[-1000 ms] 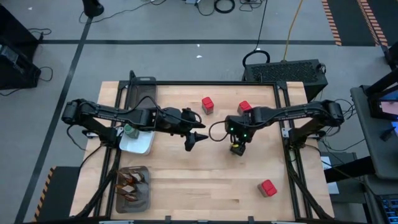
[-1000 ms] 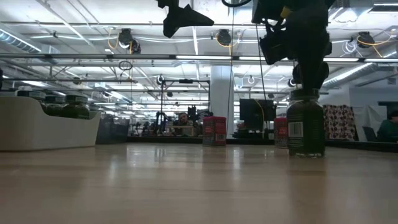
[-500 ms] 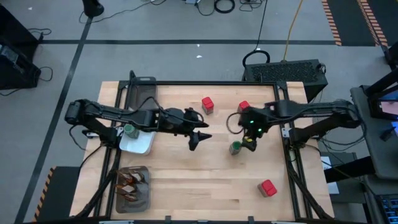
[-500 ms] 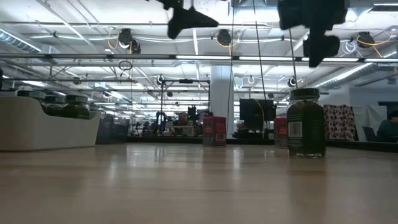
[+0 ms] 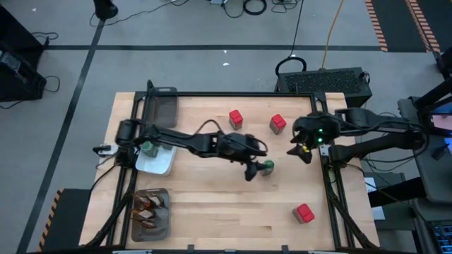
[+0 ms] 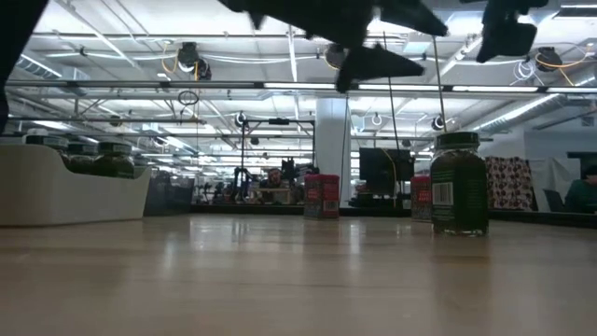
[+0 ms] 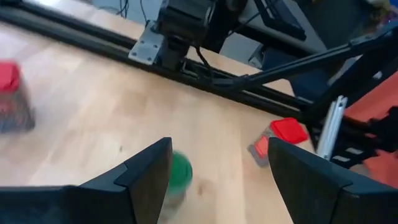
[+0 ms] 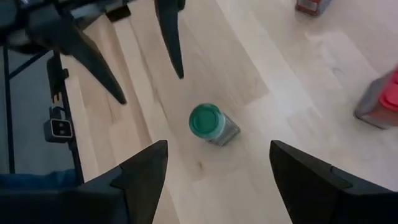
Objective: Sort spices by type
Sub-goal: Put the green bottle seasoning into the white bin
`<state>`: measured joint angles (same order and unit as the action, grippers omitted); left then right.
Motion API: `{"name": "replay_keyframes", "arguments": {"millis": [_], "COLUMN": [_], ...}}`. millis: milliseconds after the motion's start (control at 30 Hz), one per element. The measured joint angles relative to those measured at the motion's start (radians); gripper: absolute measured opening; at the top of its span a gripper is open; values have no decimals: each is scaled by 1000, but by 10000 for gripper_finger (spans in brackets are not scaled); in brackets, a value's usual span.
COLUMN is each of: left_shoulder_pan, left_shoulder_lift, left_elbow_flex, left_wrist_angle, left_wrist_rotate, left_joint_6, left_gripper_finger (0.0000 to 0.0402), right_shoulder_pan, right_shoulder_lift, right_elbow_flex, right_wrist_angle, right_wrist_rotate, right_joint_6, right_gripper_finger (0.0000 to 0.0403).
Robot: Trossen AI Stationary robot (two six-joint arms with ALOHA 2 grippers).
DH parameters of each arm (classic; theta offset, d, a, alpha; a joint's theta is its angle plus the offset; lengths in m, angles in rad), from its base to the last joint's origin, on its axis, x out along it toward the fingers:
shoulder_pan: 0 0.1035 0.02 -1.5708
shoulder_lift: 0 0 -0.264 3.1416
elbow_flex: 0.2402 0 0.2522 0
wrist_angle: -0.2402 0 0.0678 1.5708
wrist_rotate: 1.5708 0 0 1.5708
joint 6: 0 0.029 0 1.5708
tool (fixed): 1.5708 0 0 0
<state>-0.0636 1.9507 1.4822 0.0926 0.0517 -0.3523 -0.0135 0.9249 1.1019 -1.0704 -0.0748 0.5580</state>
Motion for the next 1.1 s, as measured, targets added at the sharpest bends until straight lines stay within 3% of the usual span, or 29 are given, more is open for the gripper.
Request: {"name": "replay_keyframes", "arguments": {"millis": [300, 800, 1100], "left_shoulder_pan": [-17, -18, -17], "left_shoulder_lift": [185, 263, 262], "left_elbow_flex": [178, 183, 183], "left_wrist_angle": [4, 0, -7], "left_wrist_rotate": [-4, -111, -113], "left_joint_6": [131, 183, 224], "left_gripper_finger": [267, 267, 267], "right_shoulder_pan": [1, 1, 1], "right_shoulder_lift": [-106, -181, -181], "right_elbow_flex": [0, 0, 0], "right_wrist_angle": [-114, -121, -120], "right_wrist_rotate": [108, 133, 133], "right_joint_6": [22, 29, 29], "right_gripper_finger": [265, 265, 265]}}
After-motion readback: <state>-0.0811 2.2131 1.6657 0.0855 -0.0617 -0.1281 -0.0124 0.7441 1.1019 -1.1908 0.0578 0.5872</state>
